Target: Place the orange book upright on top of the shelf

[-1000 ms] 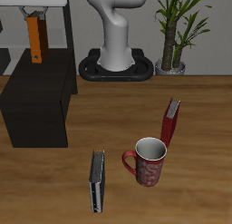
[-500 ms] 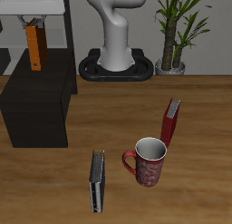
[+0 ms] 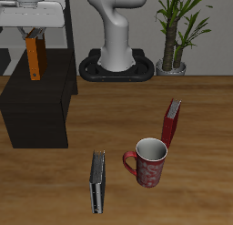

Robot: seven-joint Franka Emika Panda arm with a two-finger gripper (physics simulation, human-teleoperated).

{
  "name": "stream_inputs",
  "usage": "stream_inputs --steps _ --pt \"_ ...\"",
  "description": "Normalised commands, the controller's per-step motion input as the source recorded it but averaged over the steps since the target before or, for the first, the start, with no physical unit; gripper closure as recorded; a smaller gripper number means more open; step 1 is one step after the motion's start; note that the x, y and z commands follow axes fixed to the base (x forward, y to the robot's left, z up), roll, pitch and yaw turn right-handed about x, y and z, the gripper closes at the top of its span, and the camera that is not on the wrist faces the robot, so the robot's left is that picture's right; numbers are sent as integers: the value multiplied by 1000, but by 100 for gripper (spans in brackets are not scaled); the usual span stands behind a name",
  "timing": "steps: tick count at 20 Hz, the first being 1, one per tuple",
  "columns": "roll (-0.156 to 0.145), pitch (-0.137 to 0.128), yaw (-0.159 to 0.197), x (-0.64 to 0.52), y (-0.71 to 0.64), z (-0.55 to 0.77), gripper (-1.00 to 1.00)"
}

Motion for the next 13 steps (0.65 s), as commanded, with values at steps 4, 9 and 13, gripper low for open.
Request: stream_inputs --steps 4,9,13 --pt "-26 25 -4 65 16 -186 100" --pt "-59 11 11 52 -19 -147 -100" --pt "-15 13 -26 30 13 -80 -100"
